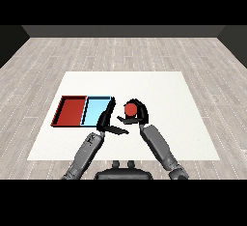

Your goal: Pick the red can and put it in the red box

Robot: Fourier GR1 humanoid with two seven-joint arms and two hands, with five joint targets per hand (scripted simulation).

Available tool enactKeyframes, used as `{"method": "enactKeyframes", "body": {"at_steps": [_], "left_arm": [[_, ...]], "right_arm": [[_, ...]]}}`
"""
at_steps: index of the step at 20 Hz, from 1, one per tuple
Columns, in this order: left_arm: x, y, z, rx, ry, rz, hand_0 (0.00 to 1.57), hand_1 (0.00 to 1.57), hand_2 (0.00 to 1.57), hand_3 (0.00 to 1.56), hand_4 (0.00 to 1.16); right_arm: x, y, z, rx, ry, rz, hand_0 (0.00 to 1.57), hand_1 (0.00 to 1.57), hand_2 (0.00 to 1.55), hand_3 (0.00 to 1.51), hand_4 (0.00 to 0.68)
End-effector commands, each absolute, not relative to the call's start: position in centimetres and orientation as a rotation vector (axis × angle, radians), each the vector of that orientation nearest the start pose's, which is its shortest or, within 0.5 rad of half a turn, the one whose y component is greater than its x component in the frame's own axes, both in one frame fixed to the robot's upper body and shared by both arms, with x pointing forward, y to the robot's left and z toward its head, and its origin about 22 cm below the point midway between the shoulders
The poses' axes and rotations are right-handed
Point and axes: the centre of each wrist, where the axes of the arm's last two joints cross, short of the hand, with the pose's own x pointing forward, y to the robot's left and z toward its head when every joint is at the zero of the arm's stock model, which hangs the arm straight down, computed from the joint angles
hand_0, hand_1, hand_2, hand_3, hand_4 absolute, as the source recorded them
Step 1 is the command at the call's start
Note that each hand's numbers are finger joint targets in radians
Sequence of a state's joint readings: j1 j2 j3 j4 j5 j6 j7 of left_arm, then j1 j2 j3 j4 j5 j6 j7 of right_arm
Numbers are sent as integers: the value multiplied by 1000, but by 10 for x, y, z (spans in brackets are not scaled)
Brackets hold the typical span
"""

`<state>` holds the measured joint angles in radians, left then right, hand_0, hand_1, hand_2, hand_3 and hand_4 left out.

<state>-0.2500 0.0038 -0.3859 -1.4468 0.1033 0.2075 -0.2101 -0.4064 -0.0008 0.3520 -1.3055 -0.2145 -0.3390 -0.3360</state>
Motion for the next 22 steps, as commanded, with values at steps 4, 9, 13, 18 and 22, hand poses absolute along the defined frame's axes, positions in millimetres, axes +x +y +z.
{"method": "enactKeyframes", "body": {"at_steps": [4,9,13,18,22], "left_arm": [[303,89,34,-262,-1814,-216,0,0,0,0,0],[284,97,15,-246,-1801,-226,0,0,0,0,0],[287,78,16,-241,-1792,-228,0,0,0,0,0],[282,74,41,-228,-1806,-273,0,0,0,0,0],[287,74,38,-258,-1806,-242,0,0,0,0,0]], "right_arm": [[296,-81,39,248,-1935,68,1413,1413,1432,1405,617],[303,-88,63,303,-1959,77,1432,1432,1438,1403,599],[286,-66,53,321,-1968,71,1447,1447,1425,1383,615],[306,-70,74,375,-1959,85,1444,1444,1429,1383,595],[300,-44,69,348,-1968,71,1447,1447,1447,1397,555]]}}
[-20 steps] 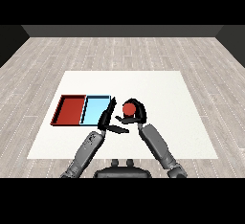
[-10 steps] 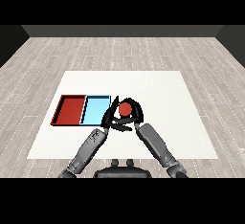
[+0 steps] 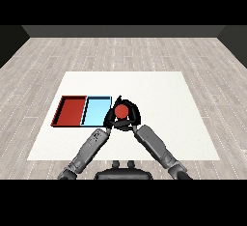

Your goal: Pick the red can and put it in the red box

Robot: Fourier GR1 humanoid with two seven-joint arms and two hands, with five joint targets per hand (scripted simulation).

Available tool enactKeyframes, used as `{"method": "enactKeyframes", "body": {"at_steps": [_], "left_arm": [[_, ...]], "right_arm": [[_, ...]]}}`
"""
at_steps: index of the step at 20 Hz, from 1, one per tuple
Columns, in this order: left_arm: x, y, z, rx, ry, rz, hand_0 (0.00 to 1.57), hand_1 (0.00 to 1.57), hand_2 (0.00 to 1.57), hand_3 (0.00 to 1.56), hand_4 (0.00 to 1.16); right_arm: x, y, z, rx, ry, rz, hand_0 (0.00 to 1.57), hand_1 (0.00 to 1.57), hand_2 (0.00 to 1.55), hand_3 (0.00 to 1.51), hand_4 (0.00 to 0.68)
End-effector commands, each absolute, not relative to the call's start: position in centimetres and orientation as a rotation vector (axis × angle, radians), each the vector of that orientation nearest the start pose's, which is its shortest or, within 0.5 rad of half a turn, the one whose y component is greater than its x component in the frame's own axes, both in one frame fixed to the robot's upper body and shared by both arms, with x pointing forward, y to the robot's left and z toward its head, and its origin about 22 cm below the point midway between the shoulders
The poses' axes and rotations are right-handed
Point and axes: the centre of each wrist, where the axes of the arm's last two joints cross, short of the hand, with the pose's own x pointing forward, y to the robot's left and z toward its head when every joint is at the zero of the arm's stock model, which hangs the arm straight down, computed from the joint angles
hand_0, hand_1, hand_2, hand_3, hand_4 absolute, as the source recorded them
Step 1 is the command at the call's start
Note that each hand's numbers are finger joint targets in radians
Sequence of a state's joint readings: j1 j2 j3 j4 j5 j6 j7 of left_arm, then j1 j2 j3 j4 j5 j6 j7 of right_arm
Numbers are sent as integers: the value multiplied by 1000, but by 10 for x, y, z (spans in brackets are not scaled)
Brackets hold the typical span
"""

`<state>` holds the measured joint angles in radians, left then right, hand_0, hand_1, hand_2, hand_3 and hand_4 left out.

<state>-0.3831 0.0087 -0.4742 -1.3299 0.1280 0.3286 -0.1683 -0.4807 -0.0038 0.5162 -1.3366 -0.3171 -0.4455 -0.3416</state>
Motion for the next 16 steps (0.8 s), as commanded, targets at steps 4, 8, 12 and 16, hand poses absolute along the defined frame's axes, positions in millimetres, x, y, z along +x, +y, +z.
{"method": "enactKeyframes", "body": {"at_steps": [4,8,12,16], "left_arm": [[280,62,31,-151,-1776,-236,0,0,0,0,429],[271,62,28,-139,-1787,-215,1295,1295,1321,1249,856],[276,56,24,-156,-1754,-234,1571,1571,1541,1454,973],[282,53,15,-58,-1760,-229,1571,1571,1471,1332,892]], "right_arm": [[282,-49,58,361,-1982,79,1486,1486,1461,1406,504],[285,-48,50,378,-1982,66,1513,1513,1460,1404,528],[290,-43,60,385,-1973,71,1470,1470,1441,1394,531],[289,-54,41,388,-2008,56,1470,1470,1437,1391,557]]}}
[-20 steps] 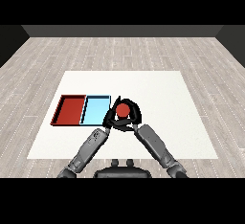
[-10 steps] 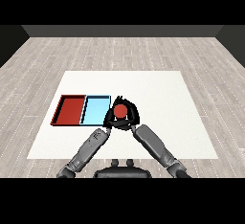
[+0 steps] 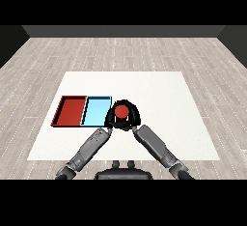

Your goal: Pick the red can and put it in the red box

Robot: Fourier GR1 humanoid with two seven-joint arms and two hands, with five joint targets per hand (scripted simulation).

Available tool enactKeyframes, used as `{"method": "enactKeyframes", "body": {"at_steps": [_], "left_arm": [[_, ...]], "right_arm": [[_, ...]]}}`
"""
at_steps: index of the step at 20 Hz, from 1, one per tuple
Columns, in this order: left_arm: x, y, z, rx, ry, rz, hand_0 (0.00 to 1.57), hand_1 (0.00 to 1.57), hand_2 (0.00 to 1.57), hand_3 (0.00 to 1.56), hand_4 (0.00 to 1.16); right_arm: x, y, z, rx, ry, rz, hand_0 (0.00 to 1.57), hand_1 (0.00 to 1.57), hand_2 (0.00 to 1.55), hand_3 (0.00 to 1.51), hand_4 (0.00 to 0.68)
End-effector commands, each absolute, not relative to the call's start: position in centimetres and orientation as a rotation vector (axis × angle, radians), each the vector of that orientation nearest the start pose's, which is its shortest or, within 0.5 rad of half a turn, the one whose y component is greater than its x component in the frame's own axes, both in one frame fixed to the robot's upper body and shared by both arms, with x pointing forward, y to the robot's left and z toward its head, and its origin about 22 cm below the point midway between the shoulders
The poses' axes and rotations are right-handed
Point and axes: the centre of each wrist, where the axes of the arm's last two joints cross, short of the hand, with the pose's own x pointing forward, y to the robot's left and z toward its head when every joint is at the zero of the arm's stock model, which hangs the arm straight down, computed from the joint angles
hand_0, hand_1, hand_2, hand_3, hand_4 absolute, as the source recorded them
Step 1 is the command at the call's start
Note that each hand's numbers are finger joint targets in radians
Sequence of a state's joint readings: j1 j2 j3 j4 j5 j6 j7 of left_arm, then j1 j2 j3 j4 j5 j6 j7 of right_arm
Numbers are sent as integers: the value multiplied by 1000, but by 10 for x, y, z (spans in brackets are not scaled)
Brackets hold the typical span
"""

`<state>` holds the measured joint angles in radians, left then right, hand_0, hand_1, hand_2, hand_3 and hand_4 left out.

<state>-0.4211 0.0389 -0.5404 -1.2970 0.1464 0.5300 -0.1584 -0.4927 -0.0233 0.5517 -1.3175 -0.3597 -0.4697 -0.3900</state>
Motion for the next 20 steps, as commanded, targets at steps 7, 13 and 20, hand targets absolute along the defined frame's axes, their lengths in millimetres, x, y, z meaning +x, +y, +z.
{"method": "enactKeyframes", "body": {"at_steps": [7,13,20], "left_arm": [[294,49,37,-77,-1809,-176,1571,1571,1510,1404,871],[300,61,26,-120,-1833,-135,1571,1571,1540,1449,964],[286,58,31,-106,-1822,-130,1571,1571,1569,1491,1140]], "right_arm": [[285,-39,66,380,-2010,64,1520,1520,1461,1399,544],[286,-44,63,436,-1981,24,1470,1470,1449,1396,532],[286,-58,65,463,-2007,79,0,0,0,0,0]]}}
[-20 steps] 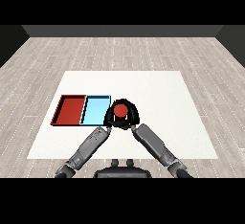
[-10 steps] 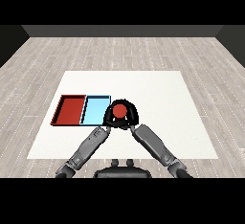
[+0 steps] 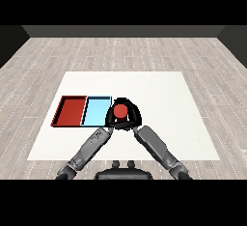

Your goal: Pick the red can and put it in the red box

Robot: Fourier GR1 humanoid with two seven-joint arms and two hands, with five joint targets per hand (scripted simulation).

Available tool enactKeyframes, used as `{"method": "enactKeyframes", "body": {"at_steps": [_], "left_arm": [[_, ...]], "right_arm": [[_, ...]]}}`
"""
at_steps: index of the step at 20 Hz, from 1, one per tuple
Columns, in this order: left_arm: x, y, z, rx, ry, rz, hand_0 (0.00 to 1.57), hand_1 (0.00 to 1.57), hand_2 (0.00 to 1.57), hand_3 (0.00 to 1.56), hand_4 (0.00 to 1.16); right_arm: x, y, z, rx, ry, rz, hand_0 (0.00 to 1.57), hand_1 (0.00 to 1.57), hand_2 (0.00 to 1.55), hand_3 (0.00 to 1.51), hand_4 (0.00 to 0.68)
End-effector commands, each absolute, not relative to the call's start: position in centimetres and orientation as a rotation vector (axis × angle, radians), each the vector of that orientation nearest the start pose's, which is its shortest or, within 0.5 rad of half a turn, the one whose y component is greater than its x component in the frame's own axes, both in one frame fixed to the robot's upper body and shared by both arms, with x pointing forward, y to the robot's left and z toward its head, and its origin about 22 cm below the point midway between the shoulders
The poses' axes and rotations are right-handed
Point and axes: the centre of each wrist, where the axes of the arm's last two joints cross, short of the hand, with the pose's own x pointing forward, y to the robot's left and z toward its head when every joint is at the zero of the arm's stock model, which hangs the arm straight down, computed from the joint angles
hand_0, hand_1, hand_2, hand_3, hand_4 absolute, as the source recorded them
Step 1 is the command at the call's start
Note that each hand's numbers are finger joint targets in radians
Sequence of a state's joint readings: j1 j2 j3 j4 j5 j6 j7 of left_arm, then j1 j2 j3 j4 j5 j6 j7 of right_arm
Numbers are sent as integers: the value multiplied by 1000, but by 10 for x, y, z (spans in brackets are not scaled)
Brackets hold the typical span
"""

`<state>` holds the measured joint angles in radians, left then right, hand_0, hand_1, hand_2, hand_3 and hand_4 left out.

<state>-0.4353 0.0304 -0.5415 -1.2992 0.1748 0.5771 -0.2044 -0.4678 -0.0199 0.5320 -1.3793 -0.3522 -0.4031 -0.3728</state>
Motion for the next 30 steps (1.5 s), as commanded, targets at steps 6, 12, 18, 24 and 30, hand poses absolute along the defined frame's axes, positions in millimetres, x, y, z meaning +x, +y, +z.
{"method": "enactKeyframes", "body": {"at_steps": [6,12,18,24,30], "left_arm": [[281,53,25,-73,-1835,-139,1571,1571,1571,1486,1148],[276,62,18,-42,-1821,-148,1571,1571,1571,1483,1147],[287,92,-1,-52,-1790,-105,1571,1571,1571,1484,1126],[284,91,24,-4,-1802,-68,1571,1571,1567,1465,1129],[302,139,51,93,-1865,-99,1571,1571,1571,1460,1121]], "right_arm": [[295,-75,74,411,-2055,108,0,0,0,0,0],[293,-89,70,313,-2095,93,0,0,0,0,0],[302,-118,147,310,-2222,-6,0,0,0,0,0],[270,-173,137,209,-2229,-103,0,0,0,0,0],[270,-222,108,141,-2184,-180,0,0,0,0,0]]}}
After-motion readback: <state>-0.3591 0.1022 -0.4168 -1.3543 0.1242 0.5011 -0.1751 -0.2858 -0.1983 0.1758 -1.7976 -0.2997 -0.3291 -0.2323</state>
